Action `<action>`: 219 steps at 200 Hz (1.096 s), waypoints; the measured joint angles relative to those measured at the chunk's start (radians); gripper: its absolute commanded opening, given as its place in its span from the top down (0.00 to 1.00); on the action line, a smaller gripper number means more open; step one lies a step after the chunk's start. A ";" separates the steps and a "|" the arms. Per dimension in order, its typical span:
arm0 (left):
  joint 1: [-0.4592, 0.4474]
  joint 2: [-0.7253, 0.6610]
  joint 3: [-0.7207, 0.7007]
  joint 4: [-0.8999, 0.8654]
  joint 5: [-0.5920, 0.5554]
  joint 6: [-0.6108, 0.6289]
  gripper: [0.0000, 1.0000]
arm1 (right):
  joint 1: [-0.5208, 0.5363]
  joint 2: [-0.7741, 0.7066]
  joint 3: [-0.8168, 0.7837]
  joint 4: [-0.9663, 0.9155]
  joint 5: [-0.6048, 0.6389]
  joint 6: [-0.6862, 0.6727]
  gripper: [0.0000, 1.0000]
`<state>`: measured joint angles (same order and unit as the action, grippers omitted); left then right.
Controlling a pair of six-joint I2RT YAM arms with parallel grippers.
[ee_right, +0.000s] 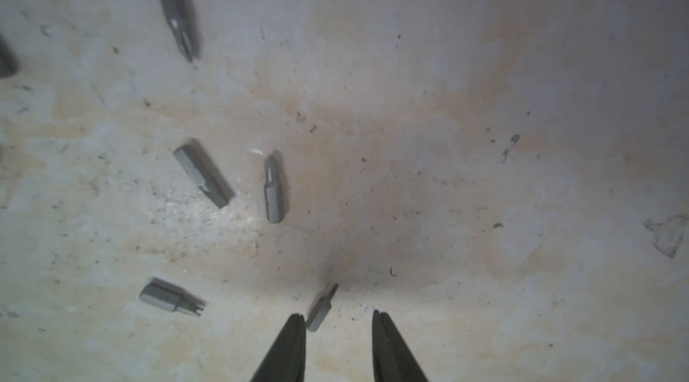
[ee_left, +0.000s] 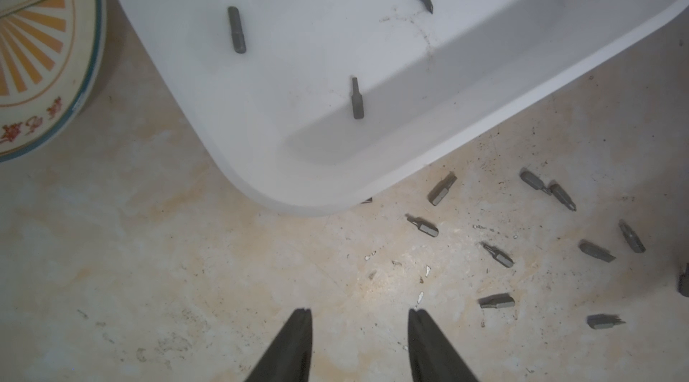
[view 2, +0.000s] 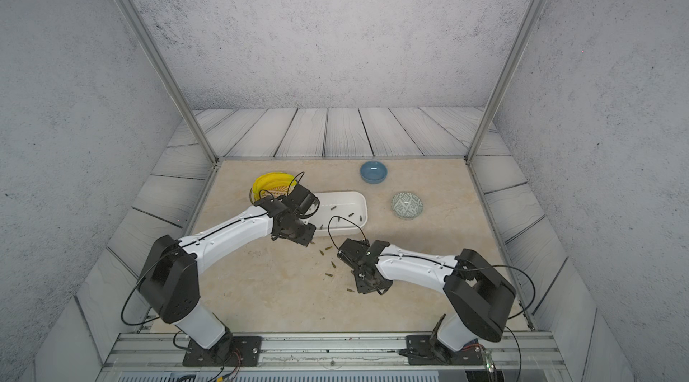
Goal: Put the bit on the desktop into the storage box
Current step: Pick up the screwdriver bit from the center of the board.
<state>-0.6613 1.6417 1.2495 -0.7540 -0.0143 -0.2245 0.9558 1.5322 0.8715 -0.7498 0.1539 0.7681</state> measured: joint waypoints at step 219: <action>-0.008 -0.027 -0.094 0.033 0.004 -0.031 0.52 | 0.018 0.034 -0.048 0.069 -0.044 0.044 0.80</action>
<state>-0.6689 1.6142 1.1557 -0.7212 -0.0101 -0.2558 0.9733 1.5661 0.8234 -0.6804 0.1097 0.8124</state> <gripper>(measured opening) 0.478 0.210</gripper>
